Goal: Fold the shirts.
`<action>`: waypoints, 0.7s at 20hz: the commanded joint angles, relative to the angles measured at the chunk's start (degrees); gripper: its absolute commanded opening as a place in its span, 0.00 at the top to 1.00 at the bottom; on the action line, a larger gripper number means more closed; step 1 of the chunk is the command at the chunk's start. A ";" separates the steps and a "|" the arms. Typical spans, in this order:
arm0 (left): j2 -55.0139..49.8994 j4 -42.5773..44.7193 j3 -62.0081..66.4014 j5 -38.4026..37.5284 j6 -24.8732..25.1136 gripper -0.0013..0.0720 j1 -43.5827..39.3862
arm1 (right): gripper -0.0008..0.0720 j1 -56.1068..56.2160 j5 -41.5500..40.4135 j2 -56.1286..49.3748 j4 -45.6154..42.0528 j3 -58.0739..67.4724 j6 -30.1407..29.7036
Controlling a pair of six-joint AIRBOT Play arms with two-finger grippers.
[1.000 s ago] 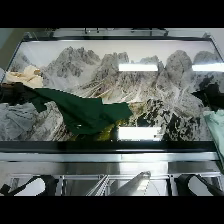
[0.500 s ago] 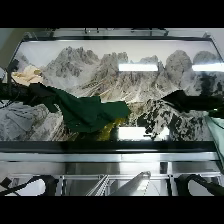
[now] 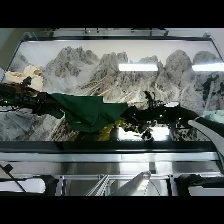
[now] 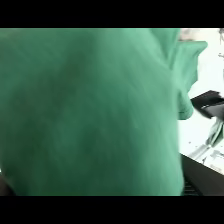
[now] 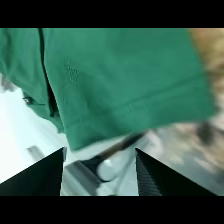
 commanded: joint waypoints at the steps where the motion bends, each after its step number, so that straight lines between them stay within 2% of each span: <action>1: -3.41 0.00 0.02 0.28 0.81 0.01 0.52 | 0.33 4.83 -0.92 -5.25 13.68 0.28 -5.90; 3: -4.33 0.00 0.02 -0.20 1.01 0.01 0.52 | 0.34 5.07 -1.44 -6.27 15.13 1.44 -6.03; 4: -4.48 0.09 0.02 -0.68 1.07 0.01 0.52 | 0.37 5.25 -2.40 -6.67 15.58 2.21 -6.01; 5: -4.46 -0.11 0.02 -1.16 1.53 0.01 0.52 | 0.51 5.44 -3.26 -7.10 15.54 3.37 -6.01; 6: -4.46 -0.09 0.02 -1.64 1.79 0.01 0.52 | 0.52 5.70 -3.89 -7.61 15.56 4.57 -5.97; 7: -4.46 0.04 0.02 -2.47 1.88 0.01 0.52 | 0.70 6.08 -4.11 -8.24 15.56 5.99 -6.01; 8: -4.46 0.02 0.02 -3.34 1.88 0.04 0.52 | 0.94 6.34 -4.09 -8.76 15.54 7.30 -6.05; 9: -4.46 0.02 0.02 -4.52 1.86 0.19 0.52 | 0.95 6.47 -4.44 -8.96 15.56 8.46 -6.40; 10: -4.46 -0.02 0.02 -5.22 1.86 0.73 0.52 | 0.95 6.34 -4.39 -8.76 15.54 9.40 -7.21; 11: -4.44 -0.66 0.04 -5.46 2.14 0.97 0.52 | 0.95 5.60 -3.98 -7.89 15.54 9.75 -8.31; 14: 0.04 -4.87 0.28 -4.85 2.32 0.97 1.25 | 0.95 -2.05 1.01 0.20 14.88 9.73 -10.12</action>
